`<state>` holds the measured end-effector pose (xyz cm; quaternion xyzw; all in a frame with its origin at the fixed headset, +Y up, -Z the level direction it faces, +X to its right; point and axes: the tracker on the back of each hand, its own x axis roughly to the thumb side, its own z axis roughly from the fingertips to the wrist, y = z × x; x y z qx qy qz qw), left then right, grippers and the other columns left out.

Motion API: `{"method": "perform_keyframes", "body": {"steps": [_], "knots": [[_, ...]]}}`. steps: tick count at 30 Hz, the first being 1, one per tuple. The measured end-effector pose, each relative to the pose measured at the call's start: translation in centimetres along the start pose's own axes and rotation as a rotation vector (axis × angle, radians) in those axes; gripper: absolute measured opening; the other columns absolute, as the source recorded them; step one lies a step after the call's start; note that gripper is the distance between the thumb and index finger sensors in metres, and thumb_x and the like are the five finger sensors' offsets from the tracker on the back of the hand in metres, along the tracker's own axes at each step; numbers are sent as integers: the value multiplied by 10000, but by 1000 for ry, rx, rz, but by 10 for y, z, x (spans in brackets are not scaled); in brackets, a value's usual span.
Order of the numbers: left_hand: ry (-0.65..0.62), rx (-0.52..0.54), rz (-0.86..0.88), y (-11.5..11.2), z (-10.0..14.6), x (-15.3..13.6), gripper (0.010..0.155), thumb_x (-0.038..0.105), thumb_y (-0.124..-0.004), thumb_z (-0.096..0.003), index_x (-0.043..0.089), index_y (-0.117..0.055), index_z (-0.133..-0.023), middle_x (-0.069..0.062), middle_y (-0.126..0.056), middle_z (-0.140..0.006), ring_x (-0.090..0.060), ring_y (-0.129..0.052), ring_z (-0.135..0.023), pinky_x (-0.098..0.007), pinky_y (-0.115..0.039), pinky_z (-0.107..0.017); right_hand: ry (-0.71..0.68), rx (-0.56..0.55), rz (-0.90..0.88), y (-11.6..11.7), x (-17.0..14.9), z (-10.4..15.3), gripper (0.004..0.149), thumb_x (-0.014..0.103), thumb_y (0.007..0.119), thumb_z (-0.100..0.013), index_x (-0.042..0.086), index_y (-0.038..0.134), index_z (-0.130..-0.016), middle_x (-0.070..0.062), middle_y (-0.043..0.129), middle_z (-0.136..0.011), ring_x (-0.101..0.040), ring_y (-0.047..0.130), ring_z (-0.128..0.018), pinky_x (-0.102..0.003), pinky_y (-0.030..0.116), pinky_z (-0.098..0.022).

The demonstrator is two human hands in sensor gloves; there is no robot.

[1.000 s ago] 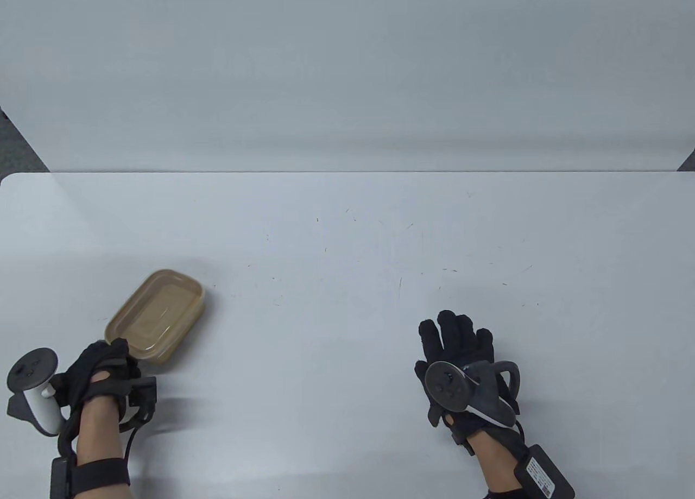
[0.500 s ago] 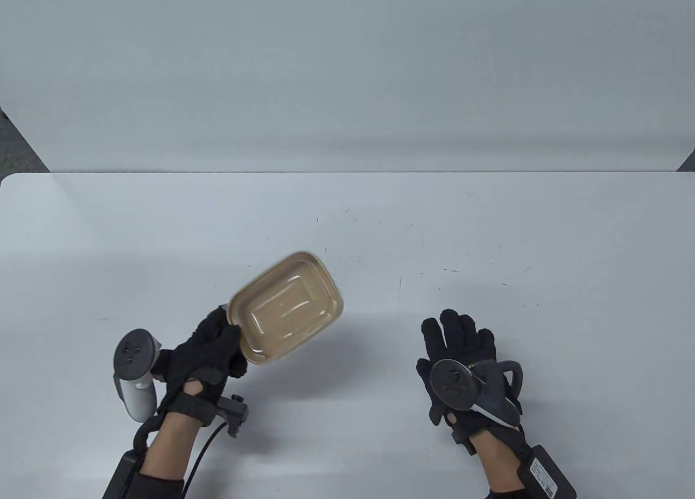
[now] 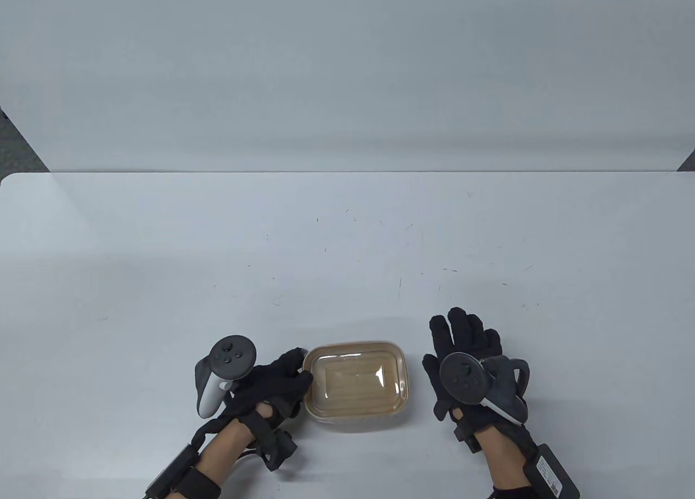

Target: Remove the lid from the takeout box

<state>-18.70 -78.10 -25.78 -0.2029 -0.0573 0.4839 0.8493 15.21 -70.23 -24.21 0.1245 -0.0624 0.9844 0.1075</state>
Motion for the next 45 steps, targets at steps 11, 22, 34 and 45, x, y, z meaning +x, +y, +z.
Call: {"method": "perform_keyframes", "body": {"steps": [11, 22, 34, 45], "knots": [[61, -43, -25, -5, -4, -6, 710, 367, -800, -464, -11, -585, -1025, -188, -945, -607, -213, -1022, -272, -471, -889, -266, -4, 20, 7, 3, 1, -1, 710, 423, 723, -489, 82, 515, -1075, -282, 436, -1113, -576, 557, -941, -776, 545, -627], [83, 67, -95, 11, 4, -1, 847, 524, -794, -428, 9, -540, -1050, -229, -916, -736, -290, -1036, -373, -518, -876, -329, 0, 31, 10, 5, 0, -1, 709, 423, 722, -489, 83, 515, -1076, -281, 437, -1113, -576, 558, -940, -775, 546, -627], [-152, 34, -705, 26, 13, 6, 1035, 334, -941, -412, 112, -195, -1094, -135, -663, -1133, -413, -629, -1118, -722, -504, -764, -2, 22, -27, 2, -1, 1, 709, 419, 725, -487, 79, 519, -1074, -282, 441, -1111, -578, 561, -938, -777, 545, -626], [-149, -216, -719, -25, 2, 4, 1425, 593, -994, -277, 145, 166, -973, -79, -304, -1222, -405, -196, -1177, -757, -200, -764, -19, 26, -26, 3, -1, 1, 707, 423, 721, -490, 80, 518, -1074, -285, 443, -1109, -578, 565, -935, -774, 551, -623]]}}
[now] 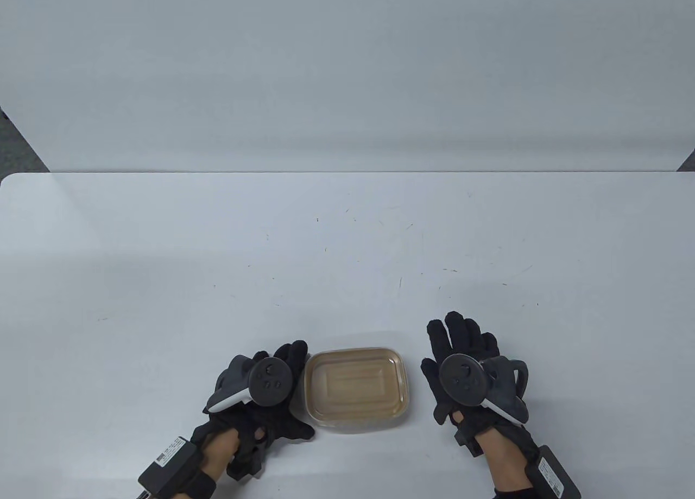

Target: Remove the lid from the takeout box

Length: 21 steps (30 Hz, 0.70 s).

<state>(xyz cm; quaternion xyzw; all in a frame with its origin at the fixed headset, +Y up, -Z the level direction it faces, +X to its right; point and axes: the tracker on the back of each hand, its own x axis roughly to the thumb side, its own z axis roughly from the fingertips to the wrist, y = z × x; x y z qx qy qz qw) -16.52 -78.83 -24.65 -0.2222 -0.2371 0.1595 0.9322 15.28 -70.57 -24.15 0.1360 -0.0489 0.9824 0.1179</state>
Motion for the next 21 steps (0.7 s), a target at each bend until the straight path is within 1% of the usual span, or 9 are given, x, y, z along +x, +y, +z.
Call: {"method": "perform_keyframes", "body": {"steps": [6, 9, 11, 13, 15, 16, 18, 19, 21], "knots": [[47, -4, 12, 0, -4, 1, 1400, 640, -943, -323, 159, 216, -943, -3, -278, -1225, -312, -186, -1197, -712, -184, -779, -40, 0, -20, 3, 9, 2, 702, 418, 721, -490, 70, 528, -1069, -286, 452, -1105, -580, 572, -930, -774, 556, -619], [53, -6, 12, 0, -5, 1, 1388, 629, -946, -332, 171, 212, -946, 8, -278, -1225, -298, -185, -1199, -704, -180, -781, -168, -88, -13, -3, 32, 8, 678, 403, 728, -486, 55, 575, -1047, -286, 517, -1084, -573, 639, -901, -758, 609, -602], [53, -11, 10, 0, -5, 1, 1387, 627, -948, -332, 179, 212, -948, 12, -271, -1226, -295, -179, -1199, -704, -173, -780, -305, -142, -14, -5, 56, 15, 654, 394, 738, -480, 52, 624, -1025, -278, 612, -1047, -548, 743, -840, -696, 711, -571], [54, -13, 10, 0, -5, 1, 1383, 629, -947, -333, 186, 209, -950, 15, -270, -1226, -291, -179, -1200, -702, -172, -780, -438, -169, 0, -1, 83, 22, 618, 393, 761, -469, 55, 705, -983, -262, 745, -967, -499, 868, -718, -611, 818, -483], [55, -15, 10, 0, -5, 2, 1381, 627, -948, -333, 191, 207, -952, 20, -270, -1227, -284, -178, -1201, -701, -168, -781, -560, -110, 84, 16, 112, 28, 630, 422, 786, -455, 65, 730, -971, -243, 792, -930, -471, 899, -668, -578, 841, -447], [55, -15, 10, 0, -5, 2, 1381, 628, -948, -333, 192, 207, -952, 18, -268, -1227, -283, -178, -1201, -701, -168, -781, -579, -54, 127, 25, 120, 28, 676, 457, 790, -450, 71, 694, -997, -240, 760, -956, -476, 874, -697, -585, 827, -468], [55, -15, 10, 0, -5, 2, 1381, 627, -948, -333, 193, 207, -953, 22, -268, -1227, -283, -178, -1201, -701, -168, -781, -545, 196, 265, 55, 135, 27, 848, 541, 775, -449, 107, 449, -1100, -254, 502, -1091, -513, 691, -856, -669, 701, -581], [55, -16, 10, 0, -6, 2, 1379, 627, -947, -335, 194, 207, -953, 21, -266, -1228, -283, -176, -1201, -701, -167, -780, -544, 250, 306, 65, 138, 27, 889, 561, 766, -449, 115, 373, -1110, -241, 424, -1117, -516, 633, -895, -688, 663, -610], [56, -16, 9, 0, -6, 2, 1378, 628, -947, -334, 195, 205, -954, 20, -267, -1228, -282, -178, -1200, -700, -168, -780, -589, 245, 380, 82, 143, 29, 917, 532, 795, -441, 89, 341, -1104, -245, 403, -1115, -558, 555, -890, -703, 636, -610]]}}
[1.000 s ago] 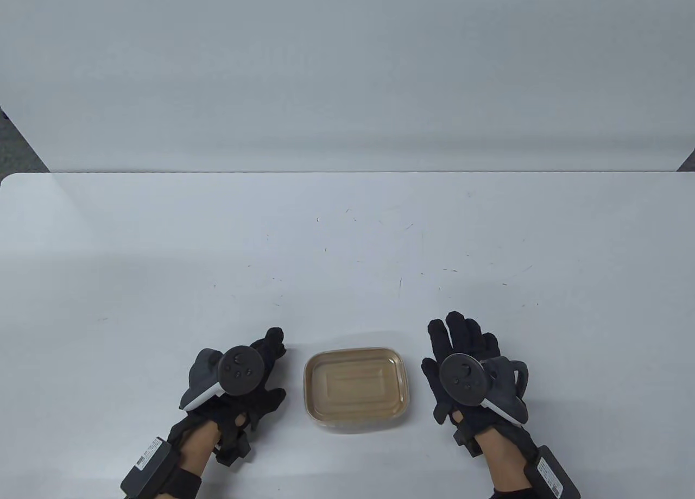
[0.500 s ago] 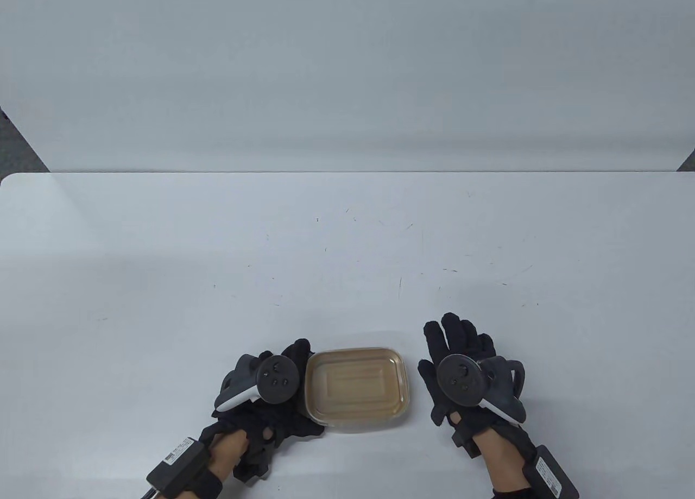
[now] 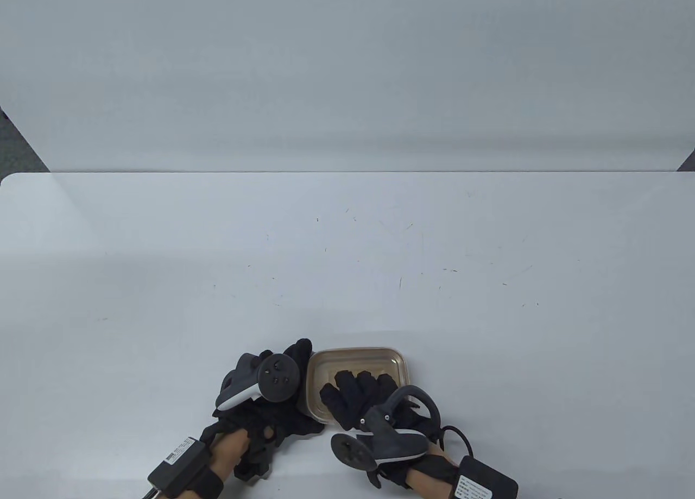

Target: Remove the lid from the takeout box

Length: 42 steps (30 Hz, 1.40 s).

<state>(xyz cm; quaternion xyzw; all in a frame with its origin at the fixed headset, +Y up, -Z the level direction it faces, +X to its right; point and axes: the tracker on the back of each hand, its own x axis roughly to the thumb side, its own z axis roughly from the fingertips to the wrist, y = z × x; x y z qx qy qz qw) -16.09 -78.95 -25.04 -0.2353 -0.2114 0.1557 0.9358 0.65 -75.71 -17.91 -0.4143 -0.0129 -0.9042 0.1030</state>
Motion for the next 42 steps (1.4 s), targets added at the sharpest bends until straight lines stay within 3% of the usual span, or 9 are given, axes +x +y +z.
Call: {"method": "perform_keyframes", "body": {"steps": [3, 8, 14, 20, 25, 29, 35, 38, 42], "knots": [[0, -1, 1, 0, 0, 0, 1382, 638, -944, -330, 194, 205, -956, 21, -265, -1230, -281, -173, -1201, -700, -165, -778, -38, -186, 135, -1, 9, 0, 735, 379, 819, -444, 22, 560, -1032, -267, 647, -998, -522, 784, -765, -589, 825, -511], [8, 5, 48, 1, -4, 3, 1417, 700, -924, -283, 179, 211, -953, 9, -223, -1236, -298, -146, -1202, -705, -154, -767, -88, -253, 94, -2, 13, 3, 508, 269, 776, -449, 27, 690, -887, -244, 767, -884, -535, 893, -649, -573, 897, -423], [21, 18, 62, 1, -5, 3, 1419, 702, -941, -277, 191, 183, -976, 26, -301, -1244, -250, -214, -1219, -685, -168, -771, -62, -259, 13, -6, 6, 1, 449, 262, 737, -441, 57, 742, -840, -222, 793, -886, -505, 928, -634, -536, 917, -414], [32, 24, 141, 3, -5, 0, 1432, 662, -983, -290, 183, 174, -984, 24, -340, -1244, -228, -230, -1218, -655, -155, -768, 31, -353, -260, -19, -21, 3, 415, 227, 733, -429, 59, 776, -806, -210, 822, -867, -472, 958, -606, -508, 930, -379], [34, 9, 143, 3, -7, -1, 1451, 658, -983, -287, 157, 205, -954, 30, -323, -1237, -218, -213, -1210, -645, -138, -761, 130, -454, -518, -28, -51, 12, 410, 221, 731, -425, 53, 772, -797, -221, 824, -853, -450, 978, -595, -494, 930, -367], [28, 6, 146, 3, -7, -1, 1453, 658, -982, -286, 154, 208, -950, 32, -324, -1236, -220, -206, -1210, -648, -133, -758, 237, -585, -837, -31, -87, 27, 410, 220, 743, -422, 41, 782, -788, -236, 832, -837, -445, 997, -559, -485, 937, -342], [25, 4, 142, 2, -8, -1, 1441, 656, -981, -287, 170, 198, -959, 24, -318, -1237, -228, -201, -1209, -655, -129, -757, 368, -798, -1062, -40, -131, 58, 415, 224, 757, -432, 33, 766, -801, -250, 811, -846, -463, 981, -573, -514, 927, -351], [28, 6, 131, 2, -8, -1, 1440, 656, -983, -287, 175, 194, -963, 22, -316, -1238, -231, -201, -1209, -660, -131, -759, 539, -909, -1056, -42, -162, 83, 426, 216, 756, -446, 18, 745, -822, -273, 781, -861, -504, 947, -598, -582, 898, -370], [28, 6, 128, 2, -8, 0, 1434, 655, -981, -288, 180, 190, -967, 17, -315, -1239, -235, -198, -1210, -664, -132, -759, 817, -850, -1219, -20, -205, 111, 430, 224, 754, -455, 18, 747, -833, -276, 775, -873, -514, 931, -607, -590, 879, -385]]}}
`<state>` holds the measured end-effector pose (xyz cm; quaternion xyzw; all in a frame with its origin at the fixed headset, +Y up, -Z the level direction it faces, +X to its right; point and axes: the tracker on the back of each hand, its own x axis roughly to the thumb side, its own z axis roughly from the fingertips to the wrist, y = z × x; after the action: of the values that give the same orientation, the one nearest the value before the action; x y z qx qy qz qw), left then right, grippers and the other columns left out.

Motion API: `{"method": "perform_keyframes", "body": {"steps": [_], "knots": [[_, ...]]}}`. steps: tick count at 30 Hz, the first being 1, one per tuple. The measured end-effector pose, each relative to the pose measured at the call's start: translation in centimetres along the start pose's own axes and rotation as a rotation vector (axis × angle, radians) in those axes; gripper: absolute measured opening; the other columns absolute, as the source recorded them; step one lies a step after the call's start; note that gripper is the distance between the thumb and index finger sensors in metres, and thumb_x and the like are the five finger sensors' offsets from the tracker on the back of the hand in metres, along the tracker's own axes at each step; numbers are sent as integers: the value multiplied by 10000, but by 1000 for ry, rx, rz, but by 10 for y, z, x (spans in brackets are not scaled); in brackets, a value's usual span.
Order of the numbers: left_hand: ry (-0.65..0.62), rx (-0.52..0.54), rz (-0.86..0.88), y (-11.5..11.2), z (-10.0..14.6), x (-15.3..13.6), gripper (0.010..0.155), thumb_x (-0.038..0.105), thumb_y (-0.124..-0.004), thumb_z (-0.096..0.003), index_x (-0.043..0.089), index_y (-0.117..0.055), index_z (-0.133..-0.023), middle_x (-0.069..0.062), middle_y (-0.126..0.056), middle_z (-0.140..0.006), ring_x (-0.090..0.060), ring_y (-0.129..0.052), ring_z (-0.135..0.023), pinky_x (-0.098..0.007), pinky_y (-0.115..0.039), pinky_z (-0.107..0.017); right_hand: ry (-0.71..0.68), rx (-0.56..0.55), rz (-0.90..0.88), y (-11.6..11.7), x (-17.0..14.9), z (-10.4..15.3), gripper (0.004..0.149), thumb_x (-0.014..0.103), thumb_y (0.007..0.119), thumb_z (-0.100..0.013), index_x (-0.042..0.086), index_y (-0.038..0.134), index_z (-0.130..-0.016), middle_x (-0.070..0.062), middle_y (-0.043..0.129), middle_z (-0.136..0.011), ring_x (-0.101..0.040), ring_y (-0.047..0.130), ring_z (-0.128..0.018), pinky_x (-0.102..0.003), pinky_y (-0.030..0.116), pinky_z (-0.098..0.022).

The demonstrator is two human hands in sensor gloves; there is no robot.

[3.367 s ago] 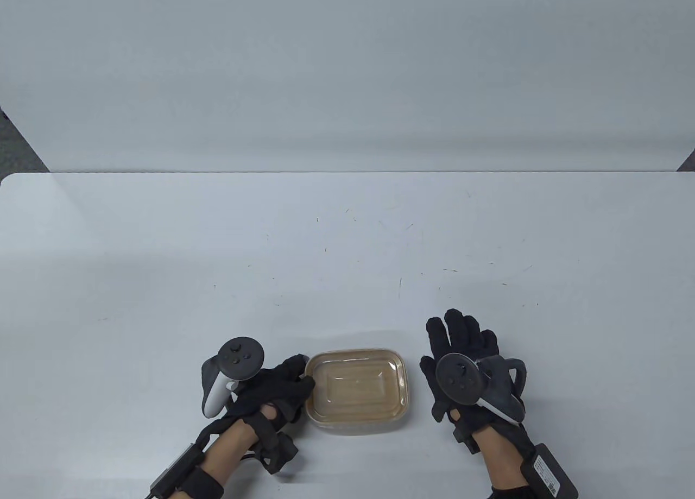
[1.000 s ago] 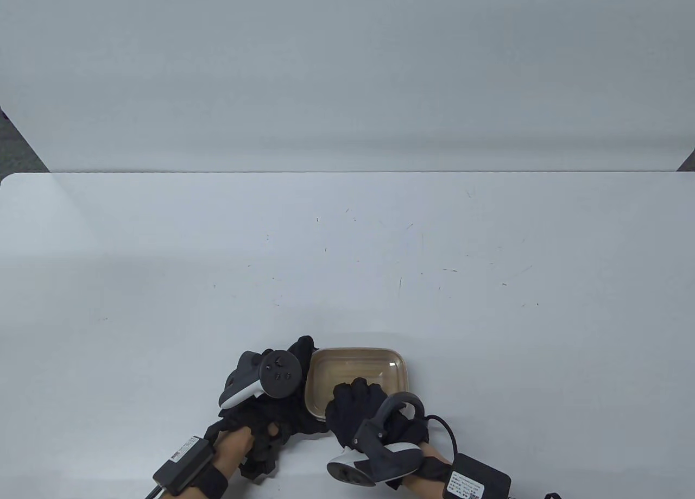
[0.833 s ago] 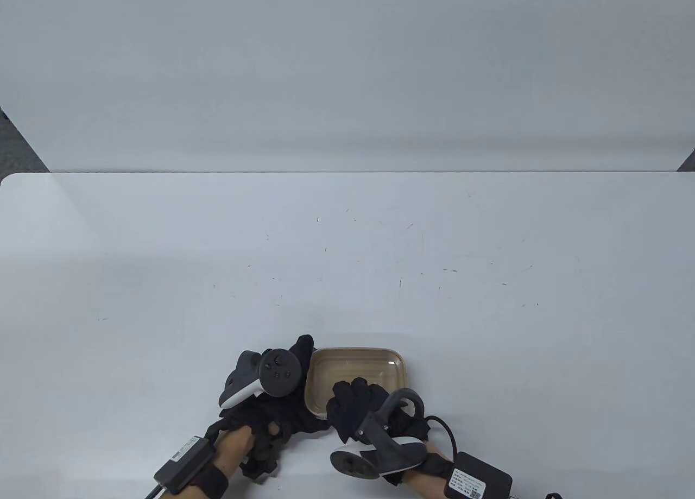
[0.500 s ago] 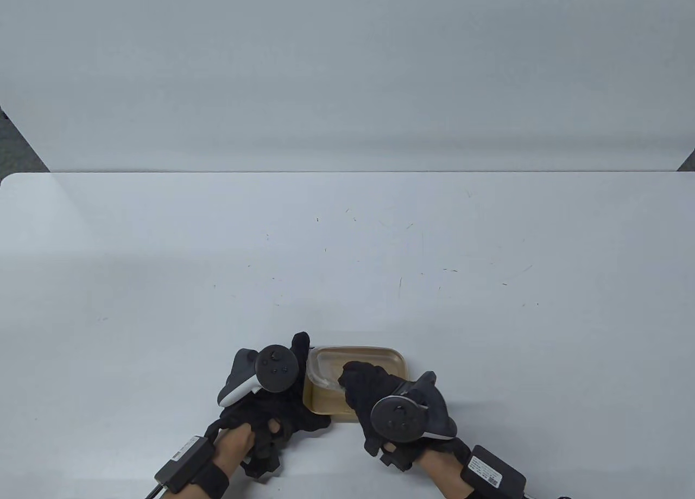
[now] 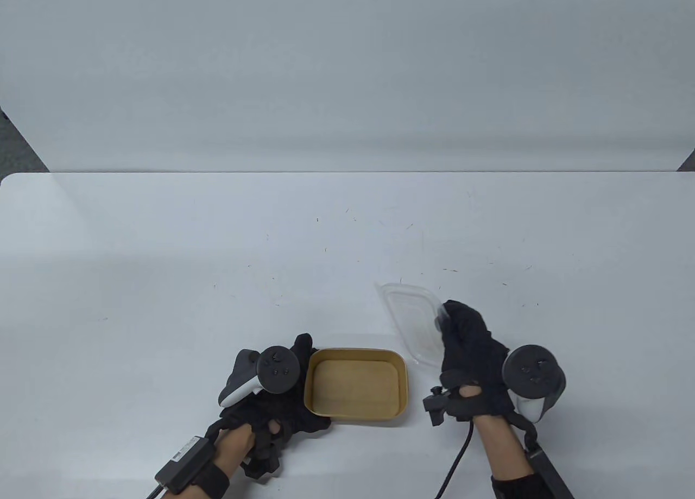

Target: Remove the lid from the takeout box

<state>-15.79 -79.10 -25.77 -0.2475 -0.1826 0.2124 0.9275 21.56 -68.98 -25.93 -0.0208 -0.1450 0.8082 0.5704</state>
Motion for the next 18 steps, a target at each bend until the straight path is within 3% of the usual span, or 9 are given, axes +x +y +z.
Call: {"method": "perform_keyframes", "body": {"steps": [4, 7, 9, 12, 14, 18], "knots": [[-1, -1, 0, 0, 0, 0, 1432, 656, -980, -289, 183, 190, -967, 17, -312, -1239, -236, -196, -1210, -664, -131, -759, 456, 229, -7, -12, -61, -15, 433, 226, 749, -466, 1, 745, -837, -298, 776, -860, -513, 935, -587, -573, 888, -370], [-2, -1, 0, 0, 0, 0, 1432, 656, -980, -288, 183, 187, -969, 16, -313, -1239, -236, -199, -1210, -665, -131, -759, 547, 237, 14, -7, -77, -16, 439, 222, 748, -470, -19, 743, -837, -318, 768, -855, -521, 930, -580, -576, 885, -361], [-2, -1, 1, 0, 0, 0, 1431, 652, -982, -289, 184, 186, -970, 15, -312, -1240, -238, -198, -1210, -666, -131, -760, 535, 176, 120, -5, -74, -17, 466, 226, 743, -476, -22, 710, -870, -325, 739, -879, -532, 906, -613, -584, 872, -381], [-3, 0, 1, 0, 0, 0, 1430, 651, -985, -286, 188, 181, -974, 13, -313, -1241, -240, -198, -1210, -667, -131, -761, 376, 30, 451, -1, -62, -17, 607, 291, 749, -480, -34, 597, -970, -351, 624, -955, -579, 806, -716, -636, 801, -459], [-16, -9, 6, 0, 0, 0, 1428, 634, -993, -283, 198, 175, -978, 5, -304, -1242, -252, -185, -1210, -672, -121, -762, 307, 21, 562, 0, -53, -15, 628, 318, 740, -484, -11, 574, -993, -329, 593, -987, -573, 781, -755, -645, 778, -494], [-59, -36, 66, 5, 2, -8, 1432, 556, -1034, -253, 207, 146, -985, -58, -242, -1230, -333, -115, -1180, -673, -82, -757, 220, 32, 506, 0, -45, -9, 616, 315, 743, -478, -17, 609, -980, -334, 613, -978, -584, 786, -745, -664, 770, -489]]}}
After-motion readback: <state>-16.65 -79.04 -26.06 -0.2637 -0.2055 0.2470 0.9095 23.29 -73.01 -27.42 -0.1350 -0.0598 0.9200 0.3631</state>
